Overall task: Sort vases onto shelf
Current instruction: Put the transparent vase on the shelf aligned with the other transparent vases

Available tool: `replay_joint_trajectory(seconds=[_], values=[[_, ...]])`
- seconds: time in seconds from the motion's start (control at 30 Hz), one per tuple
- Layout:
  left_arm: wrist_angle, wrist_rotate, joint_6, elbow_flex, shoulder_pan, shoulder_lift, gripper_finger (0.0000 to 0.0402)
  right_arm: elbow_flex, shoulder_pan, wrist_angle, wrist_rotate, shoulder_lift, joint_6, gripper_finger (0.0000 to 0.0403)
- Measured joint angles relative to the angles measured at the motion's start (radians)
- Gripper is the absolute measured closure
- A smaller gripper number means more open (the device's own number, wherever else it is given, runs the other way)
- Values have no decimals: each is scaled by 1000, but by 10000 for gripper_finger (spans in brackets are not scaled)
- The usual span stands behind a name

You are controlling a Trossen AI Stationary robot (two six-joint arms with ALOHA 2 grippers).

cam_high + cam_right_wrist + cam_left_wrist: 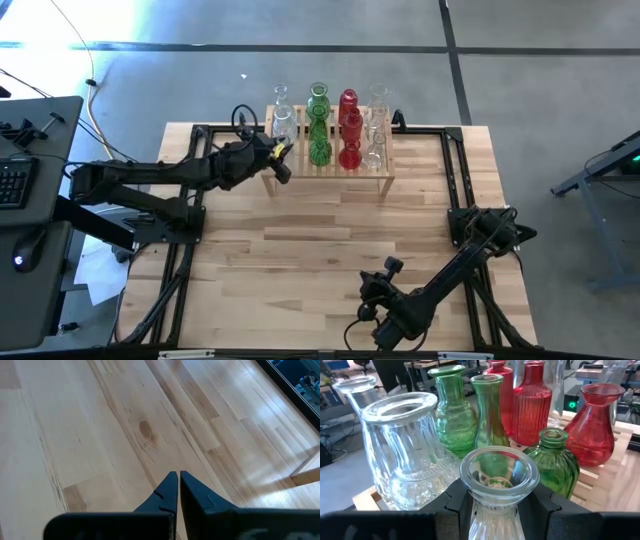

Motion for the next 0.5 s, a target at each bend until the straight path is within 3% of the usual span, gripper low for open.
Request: replay_joint_trajectory(seconds=[0.5], values=[[16, 40, -7, 1, 19, 0, 221, 0, 0, 0, 0, 0, 0, 401]])
